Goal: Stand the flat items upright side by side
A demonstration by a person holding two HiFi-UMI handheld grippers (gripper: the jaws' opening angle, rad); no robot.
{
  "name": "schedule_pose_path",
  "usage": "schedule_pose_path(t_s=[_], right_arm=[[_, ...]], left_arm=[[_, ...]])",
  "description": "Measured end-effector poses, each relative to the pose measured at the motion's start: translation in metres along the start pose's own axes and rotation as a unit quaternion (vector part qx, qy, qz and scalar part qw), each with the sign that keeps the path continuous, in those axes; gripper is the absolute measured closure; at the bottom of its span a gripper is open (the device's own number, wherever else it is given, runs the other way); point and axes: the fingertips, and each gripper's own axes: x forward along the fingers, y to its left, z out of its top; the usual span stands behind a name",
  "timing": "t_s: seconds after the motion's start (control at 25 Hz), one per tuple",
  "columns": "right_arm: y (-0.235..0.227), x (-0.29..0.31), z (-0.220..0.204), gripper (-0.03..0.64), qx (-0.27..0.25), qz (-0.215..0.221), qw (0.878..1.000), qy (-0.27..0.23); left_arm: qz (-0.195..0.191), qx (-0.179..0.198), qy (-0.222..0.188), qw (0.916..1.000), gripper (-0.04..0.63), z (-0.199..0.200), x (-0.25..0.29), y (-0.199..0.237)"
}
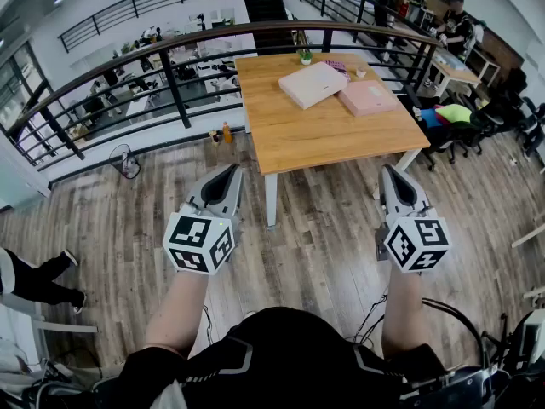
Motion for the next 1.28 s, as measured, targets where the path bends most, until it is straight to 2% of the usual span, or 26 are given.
schedule_pose_path(t_s=[0.2, 0.48, 0.64, 0.84, 1.04, 1.2, 1.28], right_arm=[[-0.006, -0.007, -0.001, 0.607, 0.006, -0.004, 1.0, -0.002], [-0.009, -0.017, 0.004, 0.606, 0.017, 0.0, 1.0, -0.011], [-0.014, -0.022, 0.002, 0.606, 0.011, -0.003, 1.0, -0.014], [-0.016, -0.026, 0.004, 0.604, 0.014, 0.001, 1.0, -0.011], [-0.014, -0.028, 0.003, 0.594, 0.014, 0.01, 1.0, -0.012], [-0.02, -0.028, 0.002, 0.541, 0.018, 0.015, 1.0, -0.011], [-0.021, -0.027, 0.002, 0.497, 0.019, 0.02, 1.0, -0.009]], left_arm=[[0.006, 0.014, 0.0, 0.9999, 0.566, 0.002, -0.002, -0.01], [0.0, -0.004, -0.006, 1.0, 0.566, 0.007, -0.006, -0.019], [0.003, 0.003, 0.002, 1.0, 0.566, 0.002, -0.006, -0.025], [-0.004, -0.008, -0.009, 0.9999, 0.565, 0.009, -0.008, -0.033], [-0.011, -0.005, -0.003, 0.9999, 0.565, 0.009, -0.009, -0.041], [-0.013, -0.002, -0.001, 0.9999, 0.558, 0.01, -0.004, -0.048], [-0.014, 0.001, -0.003, 0.9999, 0.518, 0.011, -0.003, -0.05]])
